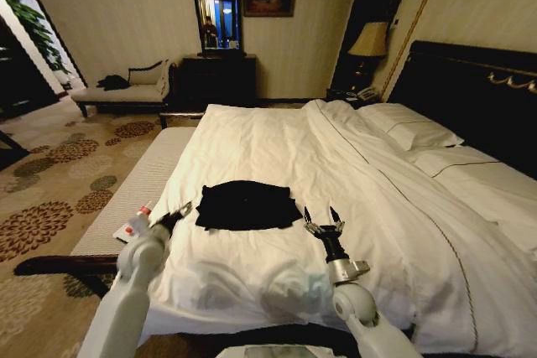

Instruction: Fold the clothes on the bed.

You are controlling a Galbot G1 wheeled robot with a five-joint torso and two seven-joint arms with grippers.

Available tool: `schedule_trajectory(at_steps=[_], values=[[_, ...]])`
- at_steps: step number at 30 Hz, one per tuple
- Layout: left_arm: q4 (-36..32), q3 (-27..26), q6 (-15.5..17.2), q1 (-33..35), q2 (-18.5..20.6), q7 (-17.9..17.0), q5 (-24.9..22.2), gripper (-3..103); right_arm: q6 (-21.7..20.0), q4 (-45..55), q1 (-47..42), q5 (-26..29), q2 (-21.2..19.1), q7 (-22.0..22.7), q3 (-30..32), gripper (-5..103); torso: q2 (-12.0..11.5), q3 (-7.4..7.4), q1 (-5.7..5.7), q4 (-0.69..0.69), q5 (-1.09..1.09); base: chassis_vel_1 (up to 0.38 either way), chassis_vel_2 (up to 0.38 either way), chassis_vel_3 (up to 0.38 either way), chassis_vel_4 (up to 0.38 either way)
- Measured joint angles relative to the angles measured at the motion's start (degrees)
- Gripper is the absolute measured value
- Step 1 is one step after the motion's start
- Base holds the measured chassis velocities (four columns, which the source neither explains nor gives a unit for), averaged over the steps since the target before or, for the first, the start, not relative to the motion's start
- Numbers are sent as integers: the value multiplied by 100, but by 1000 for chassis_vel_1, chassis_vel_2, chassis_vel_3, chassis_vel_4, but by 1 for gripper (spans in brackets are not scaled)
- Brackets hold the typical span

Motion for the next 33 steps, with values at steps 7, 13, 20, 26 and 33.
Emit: schedule_trajectory(at_steps=[7, 13, 20, 26, 33], values=[[1380, 703, 387, -1505, -265, -713, -286, 100, 0, -238, 228, -14, 30, 0, -49, 100, 0, 0, 0, 0, -1, 0, 0, 0, 0], [2344, 1029, 383, -2360, -640, -1078, -514, 100, 2, -272, 247, -52, 115, 0, -25, 100, 0, -1, 0, -2, 1, 0, 0, 0, 0], [2687, 1027, 358, -2439, -709, -1273, -576, 100, 7, -264, 251, -82, 58, -1, 13, 100, 1, -1, -1, 1, -1, 0, 0, 0, 0], [2719, 903, 348, -2307, -680, -1290, -628, 100, 19, -296, 270, -127, 61, -4, -19, 100, 1, -1, -2, 1, -1, 0, 0, 0, 0], [2677, 784, 337, -2255, -627, -1153, -660, 75, 33, -310, 285, -210, 100, -13, -59, 100, 1, -1, -2, 0, -1, 0, 0, 0, 0]])
